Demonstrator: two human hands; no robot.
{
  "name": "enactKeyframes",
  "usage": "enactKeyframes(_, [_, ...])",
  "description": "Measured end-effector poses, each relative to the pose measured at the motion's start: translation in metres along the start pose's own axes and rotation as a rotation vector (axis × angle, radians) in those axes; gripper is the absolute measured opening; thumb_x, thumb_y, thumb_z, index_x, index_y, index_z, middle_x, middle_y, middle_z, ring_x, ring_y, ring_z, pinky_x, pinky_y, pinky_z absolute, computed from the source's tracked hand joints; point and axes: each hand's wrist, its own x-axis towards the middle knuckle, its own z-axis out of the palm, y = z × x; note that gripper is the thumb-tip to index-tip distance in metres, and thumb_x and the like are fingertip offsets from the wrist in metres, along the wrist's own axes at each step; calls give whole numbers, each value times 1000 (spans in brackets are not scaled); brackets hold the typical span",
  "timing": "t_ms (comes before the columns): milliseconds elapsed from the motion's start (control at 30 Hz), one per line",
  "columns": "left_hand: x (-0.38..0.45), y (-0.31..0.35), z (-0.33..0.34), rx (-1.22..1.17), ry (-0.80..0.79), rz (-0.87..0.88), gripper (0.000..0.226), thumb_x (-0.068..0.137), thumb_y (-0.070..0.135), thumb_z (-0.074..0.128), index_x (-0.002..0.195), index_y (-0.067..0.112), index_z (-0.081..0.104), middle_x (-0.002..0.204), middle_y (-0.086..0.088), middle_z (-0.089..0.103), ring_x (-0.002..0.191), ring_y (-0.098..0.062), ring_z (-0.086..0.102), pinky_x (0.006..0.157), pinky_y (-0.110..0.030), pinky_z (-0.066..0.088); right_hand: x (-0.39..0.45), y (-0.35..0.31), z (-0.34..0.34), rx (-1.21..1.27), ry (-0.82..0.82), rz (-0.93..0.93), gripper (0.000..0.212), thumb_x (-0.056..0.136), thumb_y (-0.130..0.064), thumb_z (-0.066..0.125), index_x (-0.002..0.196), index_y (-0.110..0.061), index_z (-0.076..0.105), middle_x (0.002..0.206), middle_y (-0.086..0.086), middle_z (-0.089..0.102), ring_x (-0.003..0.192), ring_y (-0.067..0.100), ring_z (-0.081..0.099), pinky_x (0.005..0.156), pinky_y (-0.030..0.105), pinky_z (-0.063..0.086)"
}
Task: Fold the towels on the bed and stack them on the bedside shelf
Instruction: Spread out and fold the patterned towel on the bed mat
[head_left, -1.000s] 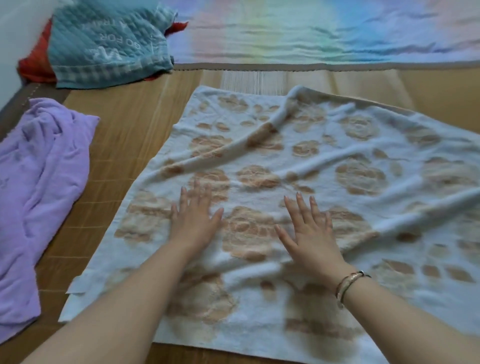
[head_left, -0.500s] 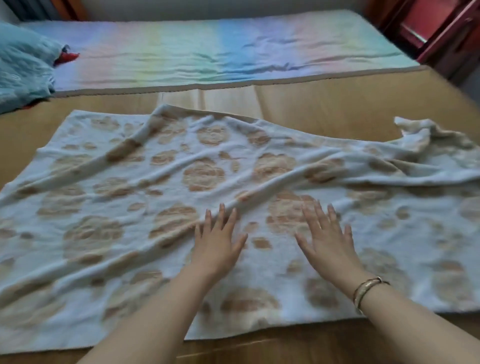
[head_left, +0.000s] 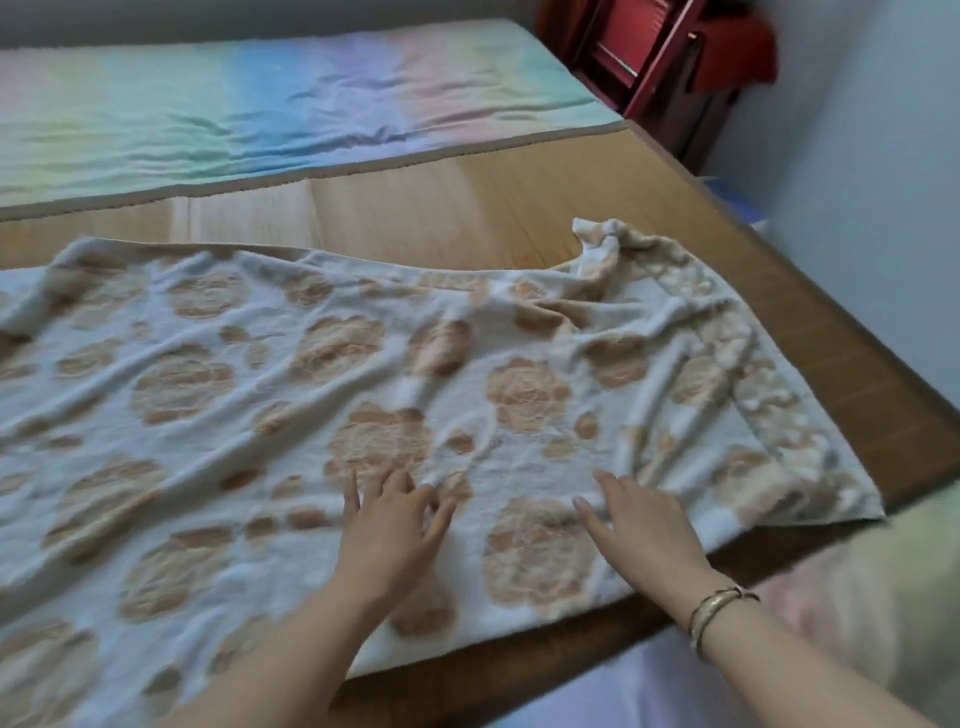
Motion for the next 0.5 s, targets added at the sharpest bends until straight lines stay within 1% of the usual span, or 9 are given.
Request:
enactKeyframes(33, [3,4,-2,-9,15,13,41,97,54,26,110,34,59,130,6,46,141,-19,23,118,-48,-10,0,1,-4,54,5,13,62,96,-58,19,146,-23,28,138,-1,49,117,19,54,96,38,43])
enactKeyframes(67, [7,7,-2,-12,26,19,39,97,53,27,108,32,58,130,5,45,139,-21,26,118,-48,-7,1,2,-7,113,3,27,59,97,-56,22,145,-23,29,137,0,49,116,20,54,93,38,45])
enactKeyframes(100, [12,10,-1,-20,31,26,36,97,51,30,112,31,56,133,5,44,138,-22,28,118,-48,-3,3,5,-10,162,16,37,57,97,-54,24,144,-22,31,137,0,49,118,21,53,92,38,46])
enactKeyframes(133, [18,14,1,-26,32,39,36,97,50,31,120,32,52,139,4,41,139,-23,27,118,-49,0,4,10,-11,189,43,43,55,98,-52,26,142,-21,33,136,1,48,120,21,50,93,38,46])
enactKeyframes(200, [27,21,1,-58,23,56,42,97,49,34,136,34,42,151,4,29,144,-23,17,119,-48,2,9,22,-15,180,113,47,51,98,-48,29,139,-18,37,135,1,48,124,20,44,97,37,42])
enactKeyframes(267, [34,33,2,-64,-6,80,47,98,49,33,143,36,33,158,6,18,147,-22,7,119,-46,1,15,40,-18,156,139,70,48,99,-45,29,138,-18,38,140,1,43,130,19,37,102,36,37])
enactKeyframes(333, [40,48,2,-45,-41,107,50,99,49,31,147,37,27,160,7,10,148,-20,-1,119,-45,-2,23,64,-22,156,84,88,53,100,-45,27,145,-18,30,154,2,28,142,18,22,112,38,26])
enactKeyframes(400, [46,69,5,-44,-61,134,50,99,48,31,148,37,24,160,7,7,148,-18,-5,119,-45,-3,32,94,-26,193,20,91,57,100,-46,25,151,-21,17,160,-1,10,147,16,6,118,42,16])
enactKeyframes(500, [57,110,13,-60,-78,160,49,100,46,31,147,39,23,161,8,4,148,-17,-7,119,-45,-4,47,141,-30,181,-4,96,59,100,-47,23,153,-23,8,161,-2,3,148,17,0,118,44,10])
